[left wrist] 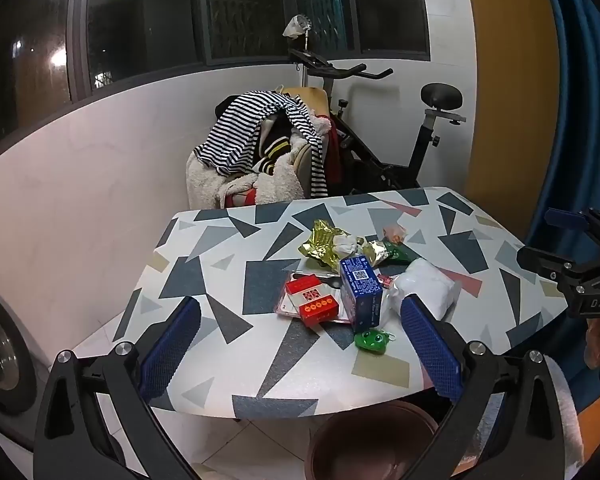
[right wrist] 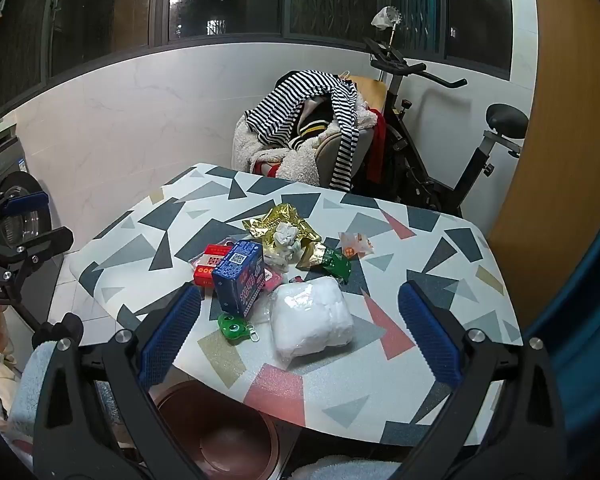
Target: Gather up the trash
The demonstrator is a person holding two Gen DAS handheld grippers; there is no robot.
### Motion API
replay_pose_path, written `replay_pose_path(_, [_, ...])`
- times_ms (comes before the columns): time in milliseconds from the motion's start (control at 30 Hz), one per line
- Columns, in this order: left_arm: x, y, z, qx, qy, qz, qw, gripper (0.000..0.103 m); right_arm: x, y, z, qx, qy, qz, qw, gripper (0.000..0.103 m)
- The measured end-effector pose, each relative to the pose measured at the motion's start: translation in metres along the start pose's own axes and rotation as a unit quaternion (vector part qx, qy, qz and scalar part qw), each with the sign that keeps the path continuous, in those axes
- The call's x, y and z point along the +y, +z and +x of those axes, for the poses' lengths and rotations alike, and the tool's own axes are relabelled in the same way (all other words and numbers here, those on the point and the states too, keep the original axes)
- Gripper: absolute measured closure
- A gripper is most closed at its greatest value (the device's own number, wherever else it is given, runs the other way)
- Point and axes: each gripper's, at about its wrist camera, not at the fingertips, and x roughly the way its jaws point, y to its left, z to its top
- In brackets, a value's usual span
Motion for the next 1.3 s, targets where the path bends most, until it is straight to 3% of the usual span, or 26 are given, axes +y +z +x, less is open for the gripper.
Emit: replay_pose_path(1300, [-0.0001, 0.0000, 0.0002, 0.002, 0.000, 0.001, 1.0000, 0.005, 0.0021, 0.0038, 0.0017, 0.001, -0.001, -0.002, 1.000, 0.006])
